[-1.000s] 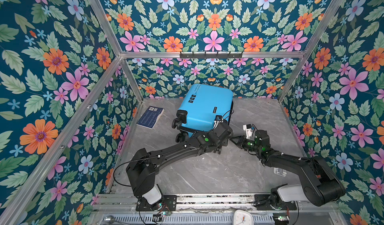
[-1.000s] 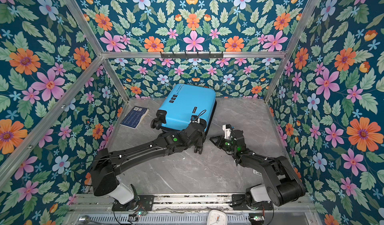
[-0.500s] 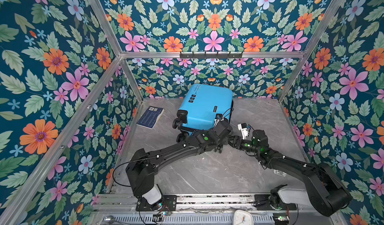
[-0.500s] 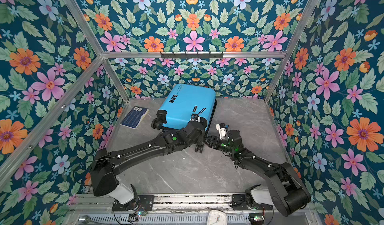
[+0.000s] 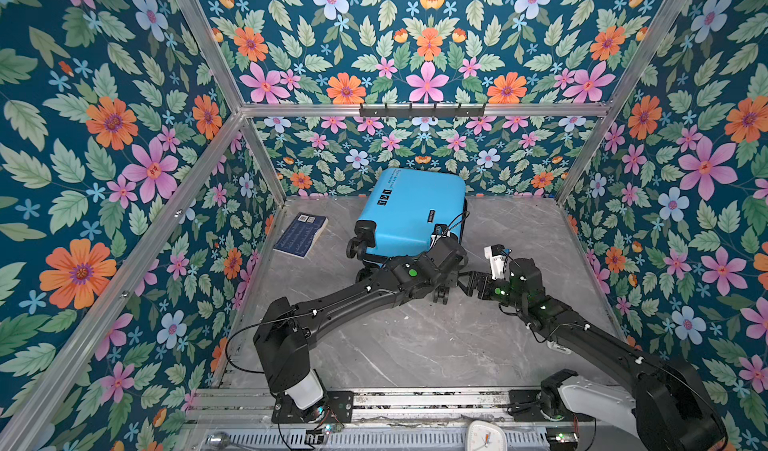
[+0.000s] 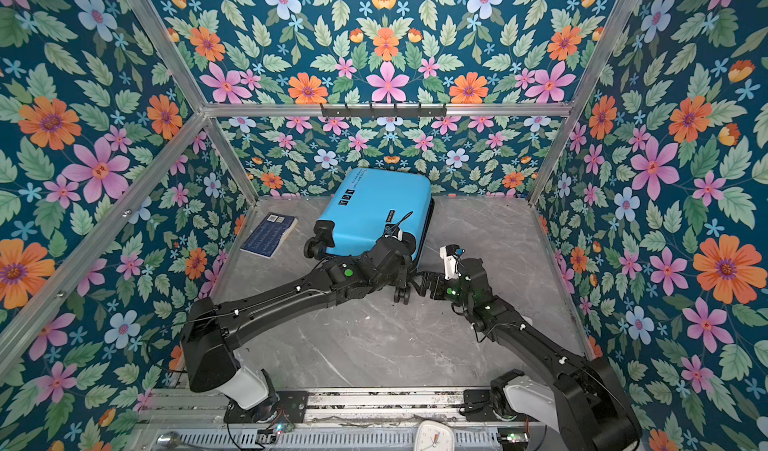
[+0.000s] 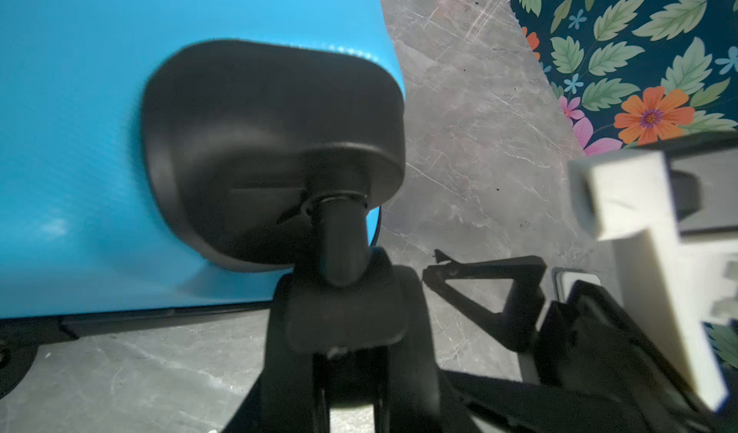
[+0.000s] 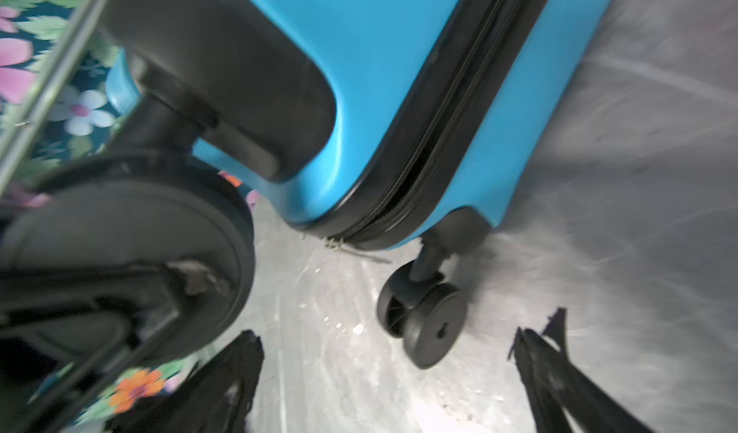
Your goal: Pack the luggage
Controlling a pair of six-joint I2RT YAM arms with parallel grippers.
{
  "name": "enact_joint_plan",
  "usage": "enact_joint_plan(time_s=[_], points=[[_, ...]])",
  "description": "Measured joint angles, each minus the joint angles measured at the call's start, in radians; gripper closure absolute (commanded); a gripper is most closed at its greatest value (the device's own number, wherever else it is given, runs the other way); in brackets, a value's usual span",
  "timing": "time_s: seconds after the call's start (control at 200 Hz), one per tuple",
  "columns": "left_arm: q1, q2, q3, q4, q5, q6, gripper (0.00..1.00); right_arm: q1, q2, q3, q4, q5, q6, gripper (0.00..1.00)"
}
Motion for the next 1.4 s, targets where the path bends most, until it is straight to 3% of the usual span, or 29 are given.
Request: enact_joint_plan(time_s=[0.165, 0.38, 0.63, 0.685, 0.77, 0.83, 0.925, 1.21, 1.4], points=[[0.002, 0.027, 0.018, 0.008, 0.008, 0.014, 1.0, 0.002, -0.06, -0.09, 0.028, 0.086, -0.089, 0.01], [0.008, 0.071, 0.051, 0.024, 0.031, 0.014, 1.0, 0.045, -0.152, -0.185, 0.124, 0.185, -0.106, 0.01], [0.013, 0.092, 0.067, 0.039, 0.058, 0.029, 1.0, 0.057, -0.087, -0.269, 0.277, 0.242, -0.071, 0.01], [0.014, 0.093, 0.068, 0.045, 0.063, 0.03, 1.0, 0.061, -0.066, -0.278, 0.309, 0.254, -0.065, 0.12], [0.018, 0.094, 0.067, 0.053, 0.072, 0.03, 1.0, 0.101, -0.054, -0.275, 0.352, 0.293, -0.072, 0.38], [0.019, 0.094, 0.067, 0.053, 0.076, 0.03, 1.0, 0.151, -0.053, -0.262, 0.369, 0.335, -0.089, 0.45], [0.019, 0.094, 0.064, 0.058, 0.083, 0.03, 1.0, 0.193, -0.044, -0.25, 0.41, 0.394, -0.118, 0.48], [0.019, 0.093, 0.042, 0.089, 0.094, 0.029, 1.0, 0.252, 0.054, -0.228, 0.493, 0.534, -0.156, 0.41], [0.019, 0.09, 0.038, 0.094, 0.097, 0.028, 1.0, 0.261, 0.172, -0.19, 0.567, 0.551, -0.166, 0.48]])
